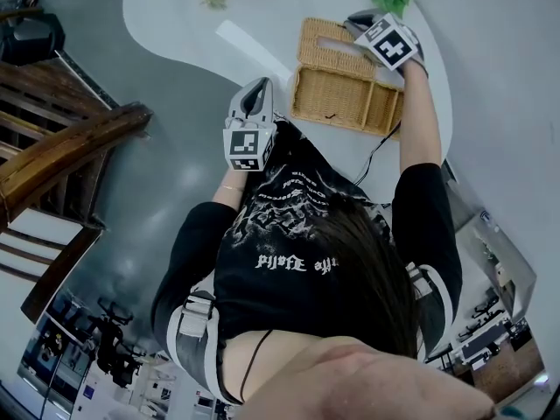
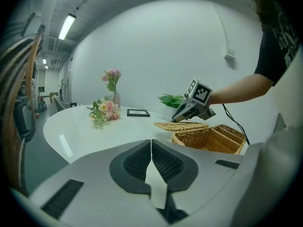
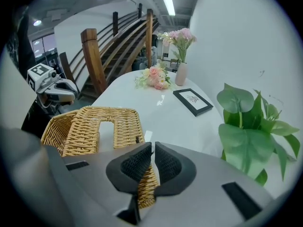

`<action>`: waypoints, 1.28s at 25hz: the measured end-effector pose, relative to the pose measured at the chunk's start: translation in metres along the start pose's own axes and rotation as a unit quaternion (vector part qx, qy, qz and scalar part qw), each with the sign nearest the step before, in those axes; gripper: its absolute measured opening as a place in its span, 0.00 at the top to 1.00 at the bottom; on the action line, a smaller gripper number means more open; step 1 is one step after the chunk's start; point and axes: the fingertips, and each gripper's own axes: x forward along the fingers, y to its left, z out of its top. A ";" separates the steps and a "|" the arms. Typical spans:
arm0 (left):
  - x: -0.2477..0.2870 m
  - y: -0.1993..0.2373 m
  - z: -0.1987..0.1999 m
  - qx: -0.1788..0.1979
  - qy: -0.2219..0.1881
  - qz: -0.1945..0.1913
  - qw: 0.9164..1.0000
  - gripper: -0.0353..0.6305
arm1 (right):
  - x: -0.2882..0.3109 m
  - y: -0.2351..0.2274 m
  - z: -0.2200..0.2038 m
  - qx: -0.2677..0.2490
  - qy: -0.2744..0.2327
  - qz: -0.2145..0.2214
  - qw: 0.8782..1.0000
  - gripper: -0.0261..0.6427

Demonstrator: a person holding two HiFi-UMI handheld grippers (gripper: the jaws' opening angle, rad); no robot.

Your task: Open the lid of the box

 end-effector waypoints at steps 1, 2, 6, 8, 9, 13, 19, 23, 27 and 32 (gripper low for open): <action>0.000 0.001 -0.001 -0.002 0.001 0.000 1.000 0.91 | 0.000 -0.002 0.001 0.006 -0.004 -0.006 1.000 0.89; 0.000 0.001 -0.001 -0.003 0.001 0.001 1.000 0.91 | -0.001 -0.005 0.002 0.012 -0.009 -0.011 1.000 0.89; 0.000 0.000 0.001 -0.006 -0.003 0.001 1.000 0.91 | -0.013 -0.011 0.010 0.035 -0.039 -0.020 0.998 0.86; 0.000 -0.002 0.004 -0.005 -0.008 -0.001 1.000 0.91 | -0.025 -0.012 0.019 0.042 -0.060 -0.027 0.997 0.86; -0.001 -0.003 0.006 -0.004 -0.011 -0.002 1.000 0.91 | -0.032 -0.012 0.023 0.044 -0.071 -0.031 0.996 0.86; -0.005 -0.008 0.017 0.000 -0.026 -0.011 1.000 0.91 | -0.068 -0.009 0.040 0.056 -0.120 -0.062 0.989 0.86; -0.014 -0.019 0.031 0.003 -0.048 -0.029 0.998 0.91 | -0.120 0.003 0.048 0.082 -0.169 -0.121 0.975 0.86; -0.022 -0.026 0.040 0.009 -0.058 -0.032 0.998 0.91 | -0.154 0.019 0.047 0.094 -0.192 -0.159 0.964 0.86; -0.029 -0.034 0.043 0.014 -0.066 -0.036 0.997 0.91 | -0.179 0.042 0.038 0.111 -0.214 -0.189 0.952 0.86; -0.039 -0.042 0.056 0.025 -0.084 -0.050 0.995 0.91 | -0.202 0.066 0.031 0.124 -0.233 -0.241 0.934 0.87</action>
